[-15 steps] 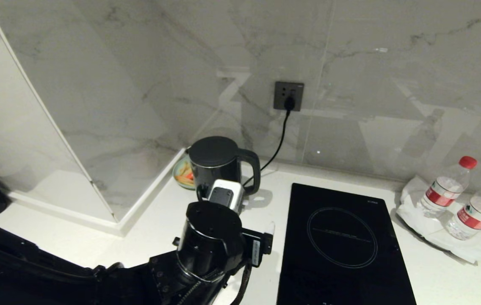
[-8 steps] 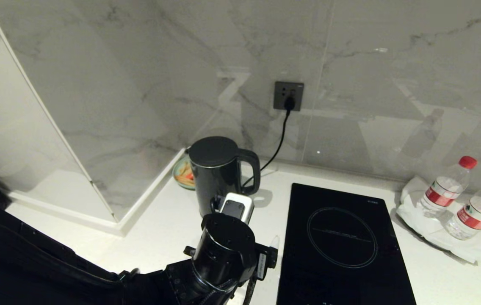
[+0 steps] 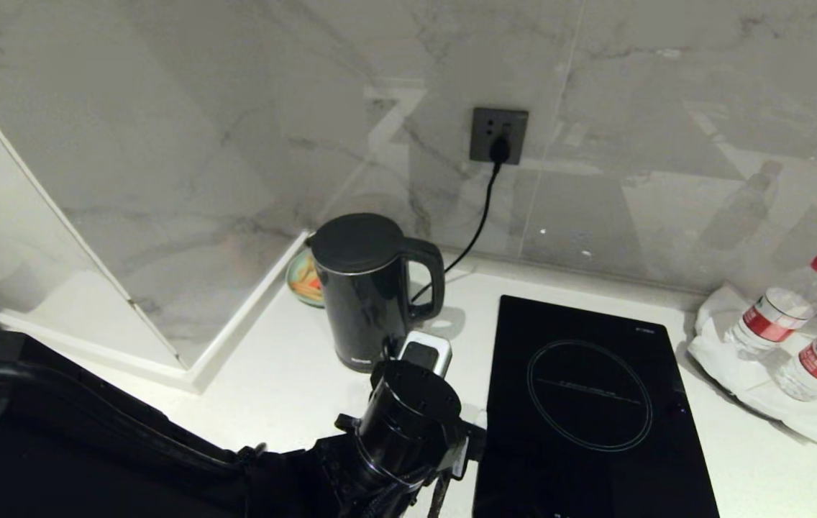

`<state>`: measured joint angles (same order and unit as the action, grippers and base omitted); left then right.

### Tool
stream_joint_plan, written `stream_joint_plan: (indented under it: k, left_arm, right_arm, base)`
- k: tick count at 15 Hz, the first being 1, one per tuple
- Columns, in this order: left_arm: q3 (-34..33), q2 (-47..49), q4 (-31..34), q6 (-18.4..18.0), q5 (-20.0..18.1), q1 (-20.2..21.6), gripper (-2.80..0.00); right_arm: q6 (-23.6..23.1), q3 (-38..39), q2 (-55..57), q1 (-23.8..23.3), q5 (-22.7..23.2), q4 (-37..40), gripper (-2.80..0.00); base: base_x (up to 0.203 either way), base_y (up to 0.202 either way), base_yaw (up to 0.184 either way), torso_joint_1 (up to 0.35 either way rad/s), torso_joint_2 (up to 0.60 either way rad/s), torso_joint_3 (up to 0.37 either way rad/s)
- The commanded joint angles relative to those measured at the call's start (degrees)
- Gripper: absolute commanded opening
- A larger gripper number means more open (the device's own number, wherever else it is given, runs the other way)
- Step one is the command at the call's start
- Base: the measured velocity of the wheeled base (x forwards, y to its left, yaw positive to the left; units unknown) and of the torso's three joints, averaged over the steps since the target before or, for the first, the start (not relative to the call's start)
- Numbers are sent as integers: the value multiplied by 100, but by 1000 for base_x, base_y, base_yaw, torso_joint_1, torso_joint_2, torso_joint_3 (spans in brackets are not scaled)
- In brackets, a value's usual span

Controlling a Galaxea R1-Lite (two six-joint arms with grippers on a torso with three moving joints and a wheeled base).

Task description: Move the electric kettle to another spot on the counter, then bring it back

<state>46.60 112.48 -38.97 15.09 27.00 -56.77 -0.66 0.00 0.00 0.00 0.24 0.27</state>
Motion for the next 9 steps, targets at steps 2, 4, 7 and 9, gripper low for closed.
stream_joint_plan:
  k: [2, 4, 7, 9]
  left_arm:
    - [112, 28, -23, 11, 24, 17, 0]
    - [147, 116, -111, 8, 53, 21, 0]
    - [676, 578, -175, -5, 91, 51, 0]
    - [1131, 896, -158, 4, 126, 73, 0]
  right_arm:
    - [-4, 0, 0, 0, 2, 0, -280]
    - [-4, 0, 4, 0, 2, 0, -280]
    - [-4, 0, 0, 0, 2, 0, -280]
    - [-4, 0, 0, 0, 2, 0, -280]
  base:
    - [0, 0, 0, 2, 3, -185]
    - [0, 0, 0, 5, 6, -73]
    - [0, 0, 0, 1, 1, -9]
    - [0, 0, 0, 0, 0, 0]
